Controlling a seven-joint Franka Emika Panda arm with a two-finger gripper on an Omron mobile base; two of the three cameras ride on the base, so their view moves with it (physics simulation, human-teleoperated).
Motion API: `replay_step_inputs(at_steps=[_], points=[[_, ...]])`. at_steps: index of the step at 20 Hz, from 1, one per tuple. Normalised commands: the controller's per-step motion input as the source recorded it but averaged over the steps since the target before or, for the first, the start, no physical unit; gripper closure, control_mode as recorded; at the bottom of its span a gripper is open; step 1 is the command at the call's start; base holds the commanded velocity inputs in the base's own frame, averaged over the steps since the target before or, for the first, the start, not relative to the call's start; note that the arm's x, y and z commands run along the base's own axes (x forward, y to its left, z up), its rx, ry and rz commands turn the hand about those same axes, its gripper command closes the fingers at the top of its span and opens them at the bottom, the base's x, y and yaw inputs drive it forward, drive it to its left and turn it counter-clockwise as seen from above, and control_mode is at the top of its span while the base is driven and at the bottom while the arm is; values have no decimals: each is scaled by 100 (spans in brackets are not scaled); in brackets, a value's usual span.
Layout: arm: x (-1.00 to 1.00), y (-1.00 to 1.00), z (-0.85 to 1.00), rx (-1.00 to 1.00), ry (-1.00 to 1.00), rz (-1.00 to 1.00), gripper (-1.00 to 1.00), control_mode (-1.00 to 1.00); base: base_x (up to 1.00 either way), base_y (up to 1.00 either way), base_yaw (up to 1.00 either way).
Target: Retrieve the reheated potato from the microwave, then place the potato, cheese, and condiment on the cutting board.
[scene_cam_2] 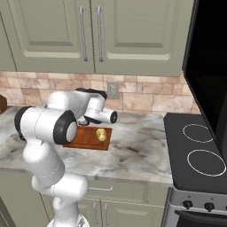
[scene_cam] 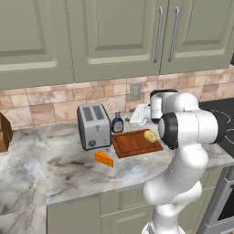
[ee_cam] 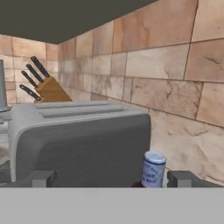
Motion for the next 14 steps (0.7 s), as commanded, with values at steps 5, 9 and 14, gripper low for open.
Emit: replay_step_inputs(at_steps=[5,9,14], points=[[15,18,-5,-1,-1,5,-100,-100,0,0,0],[19,18,-2,0,0,1,-100,-100,0,0,0],[10,15,-11,-1,0,1,-100,-100,0,0,0]])
